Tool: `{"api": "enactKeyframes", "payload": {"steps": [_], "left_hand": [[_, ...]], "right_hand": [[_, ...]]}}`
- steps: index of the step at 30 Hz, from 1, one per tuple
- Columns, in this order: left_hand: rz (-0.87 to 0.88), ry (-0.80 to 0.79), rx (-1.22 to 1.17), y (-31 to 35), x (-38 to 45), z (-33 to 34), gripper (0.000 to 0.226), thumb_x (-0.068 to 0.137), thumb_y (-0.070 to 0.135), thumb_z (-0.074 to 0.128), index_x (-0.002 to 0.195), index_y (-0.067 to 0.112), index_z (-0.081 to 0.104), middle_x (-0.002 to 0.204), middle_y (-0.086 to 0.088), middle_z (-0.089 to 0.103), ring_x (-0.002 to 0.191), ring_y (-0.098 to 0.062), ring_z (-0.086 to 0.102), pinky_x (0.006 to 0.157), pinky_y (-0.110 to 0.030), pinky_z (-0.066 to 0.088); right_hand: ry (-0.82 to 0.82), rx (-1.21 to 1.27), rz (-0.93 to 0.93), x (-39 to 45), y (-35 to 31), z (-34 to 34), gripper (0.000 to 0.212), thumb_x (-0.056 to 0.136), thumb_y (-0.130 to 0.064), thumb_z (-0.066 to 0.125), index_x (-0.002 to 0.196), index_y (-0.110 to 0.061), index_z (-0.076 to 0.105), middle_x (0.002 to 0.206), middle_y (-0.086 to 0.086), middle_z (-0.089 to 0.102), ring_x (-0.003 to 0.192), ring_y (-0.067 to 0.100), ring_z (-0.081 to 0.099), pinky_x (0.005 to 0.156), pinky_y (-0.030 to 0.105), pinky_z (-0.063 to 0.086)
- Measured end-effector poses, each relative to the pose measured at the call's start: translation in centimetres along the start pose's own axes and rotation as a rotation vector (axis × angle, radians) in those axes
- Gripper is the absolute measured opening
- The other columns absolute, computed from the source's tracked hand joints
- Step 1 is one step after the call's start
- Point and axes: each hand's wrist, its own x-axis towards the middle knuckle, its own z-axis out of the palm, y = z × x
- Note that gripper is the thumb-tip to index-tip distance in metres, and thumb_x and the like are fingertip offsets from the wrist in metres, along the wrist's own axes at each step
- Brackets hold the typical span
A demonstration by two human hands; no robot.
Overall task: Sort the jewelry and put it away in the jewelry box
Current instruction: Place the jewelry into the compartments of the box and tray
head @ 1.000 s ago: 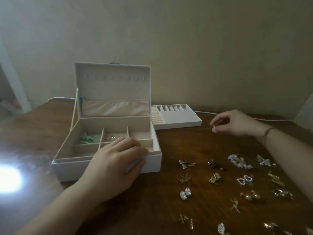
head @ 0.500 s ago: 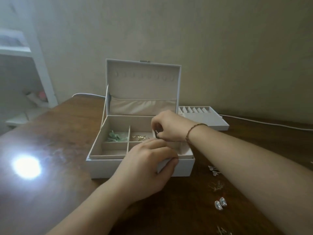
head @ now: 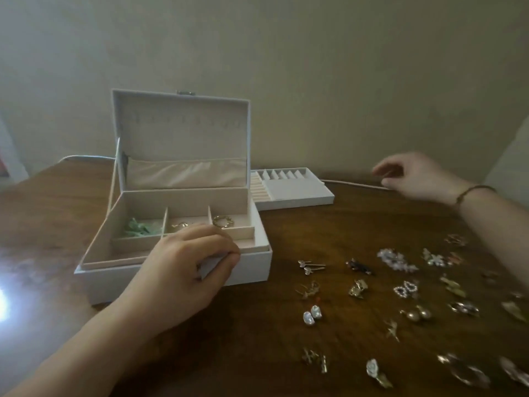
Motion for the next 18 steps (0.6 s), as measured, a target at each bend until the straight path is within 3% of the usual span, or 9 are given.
{"api": "enactKeyframes", "payload": {"steps": [3, 5, 9, 12, 15, 18], "left_hand": [[0.014, 0.061, 0.01, -0.5, 0.0, 0.6, 0.022, 0.092, 0.035, 0.059, 0.092, 0.021, 0.077, 0.095, 0.016, 0.068, 0.087, -0.007, 0.068, 0.068, -0.034, 0.059], [0.021, 0.109, 0.016, -1.0, -0.1, 1.0, 0.022, 0.093, 0.037, 0.06, 0.091, 0.022, 0.077, 0.097, 0.021, 0.067, 0.088, -0.005, 0.067, 0.072, -0.029, 0.056], [-0.015, 0.107, 0.073, -3.1, -0.9, 1.9, 0.014, 0.096, 0.045, 0.058, 0.1, 0.041, 0.071, 0.107, 0.024, 0.065, 0.1, -0.004, 0.065, 0.08, -0.016, 0.05], [-0.068, 0.084, 0.063, -5.2, -1.6, 2.6, 0.015, 0.095, 0.045, 0.059, 0.108, 0.05, 0.066, 0.114, 0.026, 0.063, 0.107, -0.008, 0.063, 0.086, -0.028, 0.052], [-0.042, 0.089, 0.058, -5.2, -1.7, 2.4, 0.015, 0.095, 0.042, 0.061, 0.107, 0.05, 0.066, 0.114, 0.021, 0.064, 0.107, -0.012, 0.064, 0.086, -0.028, 0.05], [0.0, 0.09, 0.052, -3.5, -1.0, 1.7, 0.01, 0.095, 0.038, 0.062, 0.1, 0.041, 0.07, 0.109, 0.021, 0.066, 0.105, -0.011, 0.064, 0.084, -0.022, 0.048]], "right_hand": [[-0.127, -0.093, 0.26, -2.6, 8.0, -1.3, 0.026, 0.092, 0.0, 0.059, 0.103, -0.023, 0.066, 0.12, 0.011, 0.065, 0.095, 0.018, 0.056, 0.085, 0.029, 0.045], [-0.258, -0.15, 0.355, -4.4, 11.4, -1.0, 0.032, 0.092, 0.0, 0.057, 0.11, -0.025, 0.063, 0.129, 0.01, 0.06, 0.108, 0.021, 0.057, 0.093, 0.033, 0.047], [-0.343, -0.194, 0.411, -6.1, 13.3, 0.5, 0.049, 0.091, -0.018, 0.065, 0.136, -0.029, 0.05, 0.145, 0.004, 0.047, 0.12, 0.02, 0.052, 0.095, 0.031, 0.046], [-0.31, -0.205, 0.407, -5.9, 13.3, 1.5, 0.052, 0.091, -0.023, 0.066, 0.138, -0.031, 0.047, 0.15, 0.004, 0.041, 0.123, 0.022, 0.051, 0.092, 0.031, 0.047], [-0.261, -0.233, 0.394, -5.7, 13.4, 2.3, 0.038, 0.09, -0.021, 0.066, 0.126, -0.032, 0.059, 0.145, 0.004, 0.047, 0.123, 0.022, 0.051, 0.092, 0.031, 0.046], [-0.18, -0.202, 0.356, -5.5, 13.5, 2.8, 0.022, 0.086, -0.013, 0.071, 0.092, -0.033, 0.065, 0.123, 0.002, 0.062, 0.104, 0.017, 0.057, 0.082, 0.026, 0.045]]}}
